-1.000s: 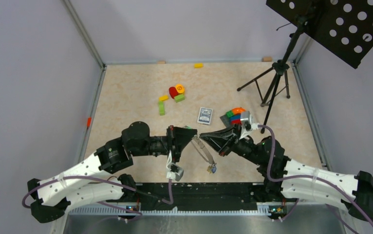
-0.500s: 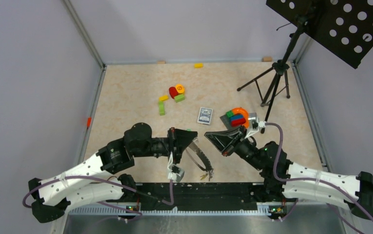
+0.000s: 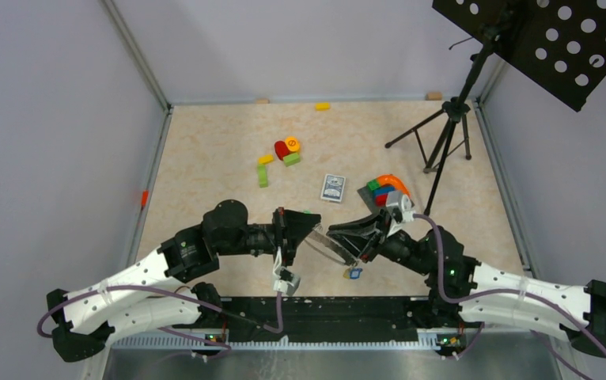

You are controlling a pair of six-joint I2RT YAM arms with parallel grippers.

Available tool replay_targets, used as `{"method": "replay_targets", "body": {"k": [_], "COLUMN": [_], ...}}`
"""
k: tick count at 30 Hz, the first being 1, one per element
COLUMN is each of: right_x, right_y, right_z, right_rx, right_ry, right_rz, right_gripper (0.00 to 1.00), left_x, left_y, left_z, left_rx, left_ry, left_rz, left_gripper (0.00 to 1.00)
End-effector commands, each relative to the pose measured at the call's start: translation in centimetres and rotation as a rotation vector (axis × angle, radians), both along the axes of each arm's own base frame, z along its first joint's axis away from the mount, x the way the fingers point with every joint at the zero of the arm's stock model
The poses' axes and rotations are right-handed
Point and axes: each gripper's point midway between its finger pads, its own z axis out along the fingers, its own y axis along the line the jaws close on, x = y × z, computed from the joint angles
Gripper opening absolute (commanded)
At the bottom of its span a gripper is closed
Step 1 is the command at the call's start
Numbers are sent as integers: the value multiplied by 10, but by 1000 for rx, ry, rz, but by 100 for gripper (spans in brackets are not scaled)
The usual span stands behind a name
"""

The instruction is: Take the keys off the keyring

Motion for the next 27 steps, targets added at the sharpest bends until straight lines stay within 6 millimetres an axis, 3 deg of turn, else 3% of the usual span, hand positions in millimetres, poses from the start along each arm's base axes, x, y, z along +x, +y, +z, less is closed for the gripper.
{"method": "replay_targets", "body": {"k": [1, 6, 10, 16, 20, 24, 27], "right_x": [-34, -65, -68, -13, 7, 30, 26], "right_y": [9, 17, 15, -10, -32, -36, -27], "right_z": [18, 19, 30, 40, 48, 19, -13], "right_rx": [-108, -141, -72, 3, 70, -131, -339], "right_ry": [-172, -216, -224, -173, -146, -79, -71], "right_rz": [183, 369, 371, 26, -124, -237, -186], "right_gripper": [17, 15, 16, 16, 16, 15, 14], "left_x": [-2, -2, -3, -4, -4, -4, -3], "left_y": [3, 3, 3, 4, 4, 4, 4], "left_z": [39, 41, 42, 45, 43, 44, 45], "left_rx": [-111, -115, -117, -125, -122, -123, -121], "left_ry": [-56, -58, -56, -56, -54, -57, -58], "left_rz": [-3, -3, -7, -8, -9, -5, -3], "left_gripper": [0, 0, 0, 0, 0, 0, 0]}}
